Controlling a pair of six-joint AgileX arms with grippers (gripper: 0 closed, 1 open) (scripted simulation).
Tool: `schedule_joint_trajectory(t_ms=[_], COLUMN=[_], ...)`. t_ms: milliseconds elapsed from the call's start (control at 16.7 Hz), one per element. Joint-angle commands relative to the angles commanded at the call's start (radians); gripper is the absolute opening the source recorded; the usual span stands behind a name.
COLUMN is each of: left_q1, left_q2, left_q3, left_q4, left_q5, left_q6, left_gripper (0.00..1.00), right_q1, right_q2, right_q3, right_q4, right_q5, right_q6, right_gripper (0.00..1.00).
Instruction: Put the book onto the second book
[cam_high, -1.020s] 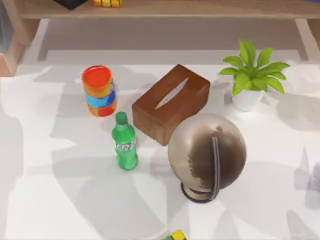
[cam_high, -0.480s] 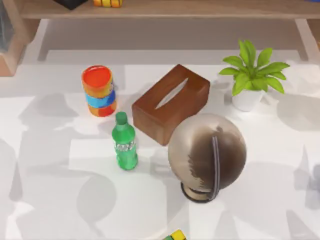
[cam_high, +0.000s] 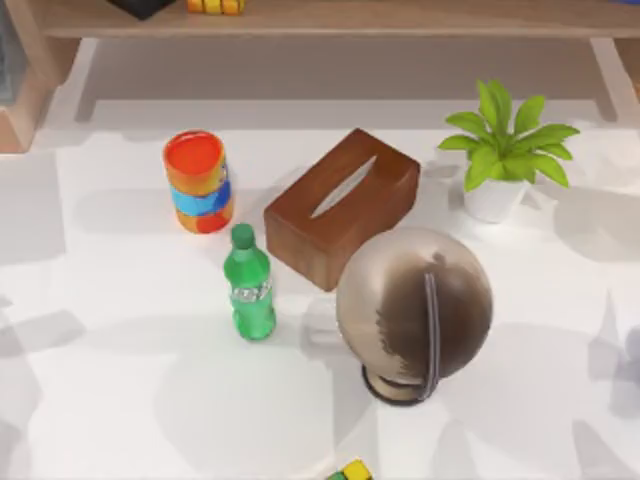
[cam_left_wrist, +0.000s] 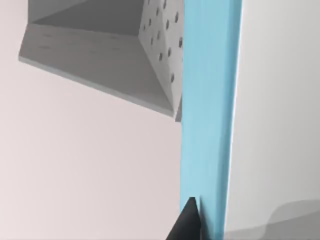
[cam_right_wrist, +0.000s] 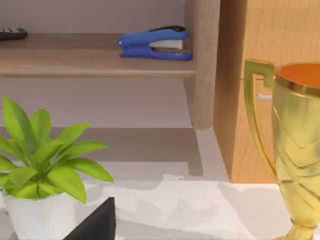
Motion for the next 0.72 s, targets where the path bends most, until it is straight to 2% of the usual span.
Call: schedule_joint_trajectory(t_ms=[360, 540, 720], left_q1=[0.035, 0.032, 0.032], left_q2=[0.078, 0.105, 0.107], left_q3=[-0.176, -0.216, -0.219], left_q4=[-0.045, -0.055, -0.056], left_q5=[0.046, 0.054, 0.055], left_q6=[0.377, 0.456, 0.463], left_gripper=[0.0, 0.0, 0.0], right_q1=[0.0, 0.0, 0.0], right_q2=[0.0, 0.0, 0.0], right_q3=[0.0, 0.0, 0.0], right_q4=[0.0, 0.0, 0.0], right_q5=[0.0, 0.0, 0.0], right_q6=[0.0, 0.0, 0.0], right_gripper=[1.0, 1.0, 1.0])
